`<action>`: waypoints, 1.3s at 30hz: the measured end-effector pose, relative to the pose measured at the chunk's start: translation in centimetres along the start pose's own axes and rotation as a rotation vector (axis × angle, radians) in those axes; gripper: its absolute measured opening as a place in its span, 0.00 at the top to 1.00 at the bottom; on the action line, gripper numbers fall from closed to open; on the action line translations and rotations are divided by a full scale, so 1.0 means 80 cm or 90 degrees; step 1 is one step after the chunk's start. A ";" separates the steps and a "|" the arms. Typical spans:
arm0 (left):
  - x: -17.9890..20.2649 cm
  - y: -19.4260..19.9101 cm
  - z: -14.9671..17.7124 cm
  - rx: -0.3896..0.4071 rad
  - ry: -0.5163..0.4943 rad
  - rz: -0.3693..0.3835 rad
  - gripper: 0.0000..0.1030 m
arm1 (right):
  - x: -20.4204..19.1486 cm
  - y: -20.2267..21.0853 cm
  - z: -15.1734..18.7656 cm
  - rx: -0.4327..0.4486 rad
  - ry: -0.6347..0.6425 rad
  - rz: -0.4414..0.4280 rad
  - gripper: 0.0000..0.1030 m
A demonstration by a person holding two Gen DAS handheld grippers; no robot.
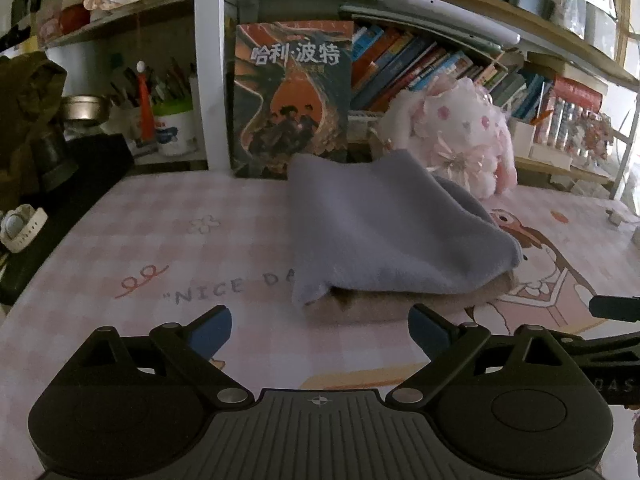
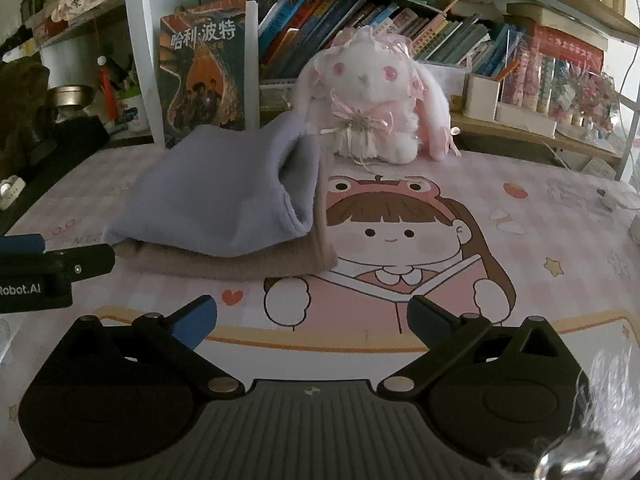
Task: Fold clothes
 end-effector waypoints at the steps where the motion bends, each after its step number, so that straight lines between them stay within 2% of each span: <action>1: 0.000 0.000 0.001 -0.002 0.000 0.000 0.06 | 0.000 0.001 0.001 0.000 0.000 0.001 0.01; 12: 0.001 0.000 0.004 -0.013 0.010 0.012 0.05 | 0.002 0.005 0.005 -0.004 -0.005 0.008 0.00; 39: 0.002 0.005 0.004 -0.005 0.021 0.021 0.02 | 0.004 0.006 0.010 -0.011 -0.011 0.013 0.00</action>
Point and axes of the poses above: each gripper's, at about its wrist camera, not at the fingertips, and y roughly against the way its jaws point, x to its right, z to its underside, the point moved 7 cm from there along -y, roughly the way its jaws point, and after that the axes turned 13 degrees about z, right-handed, at the moved point
